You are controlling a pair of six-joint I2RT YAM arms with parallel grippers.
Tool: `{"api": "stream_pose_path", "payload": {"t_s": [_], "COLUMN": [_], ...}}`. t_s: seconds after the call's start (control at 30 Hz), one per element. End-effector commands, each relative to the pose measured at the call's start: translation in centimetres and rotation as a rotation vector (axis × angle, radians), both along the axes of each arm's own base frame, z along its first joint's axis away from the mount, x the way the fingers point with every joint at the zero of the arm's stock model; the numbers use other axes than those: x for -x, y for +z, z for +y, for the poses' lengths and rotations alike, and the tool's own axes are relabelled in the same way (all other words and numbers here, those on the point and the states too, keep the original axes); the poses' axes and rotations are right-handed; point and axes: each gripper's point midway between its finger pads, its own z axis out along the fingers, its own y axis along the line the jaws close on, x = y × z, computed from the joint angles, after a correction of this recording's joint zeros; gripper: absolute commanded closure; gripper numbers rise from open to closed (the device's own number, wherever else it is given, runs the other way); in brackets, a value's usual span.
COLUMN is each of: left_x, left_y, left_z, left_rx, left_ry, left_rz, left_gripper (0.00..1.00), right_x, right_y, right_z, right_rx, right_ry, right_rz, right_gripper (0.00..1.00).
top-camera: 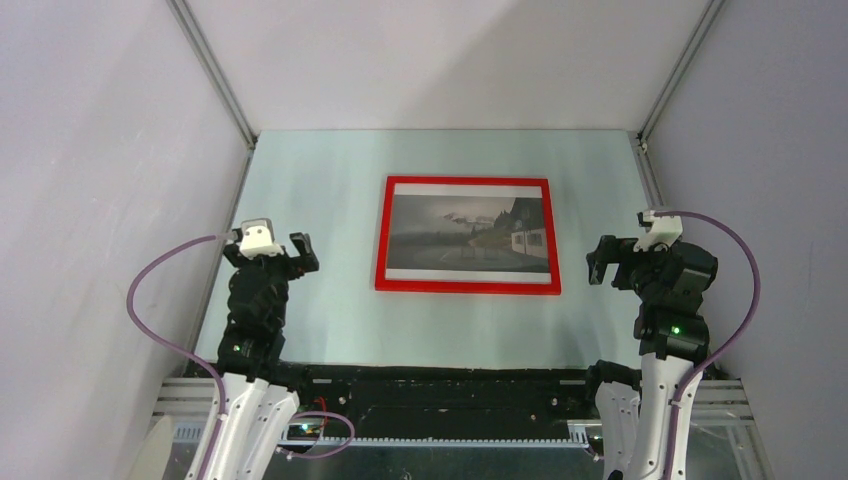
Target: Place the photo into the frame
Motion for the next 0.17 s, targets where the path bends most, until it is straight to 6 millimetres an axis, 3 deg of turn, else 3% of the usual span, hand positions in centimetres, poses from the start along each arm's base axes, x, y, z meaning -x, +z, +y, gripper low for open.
{"api": "stream_pose_path", "payload": {"t_s": [0.0, 0.13], "left_x": [-0.12, -0.12], "left_y": [0.89, 0.94], "left_z": [0.55, 0.51], "left_rx": [-0.01, -0.009], "left_ry": [0.022, 0.019], "left_rz": [-0.043, -0.045], "left_gripper": [0.02, 0.01], "right_x": [0.02, 0.02], "right_y": [0.12, 0.17], "right_z": [0.09, 0.08], "right_rx": [0.01, 0.012], "right_ry": [0.016, 0.016], "right_rz": [-0.007, -0.01], "right_gripper": [0.0, 0.0]}}
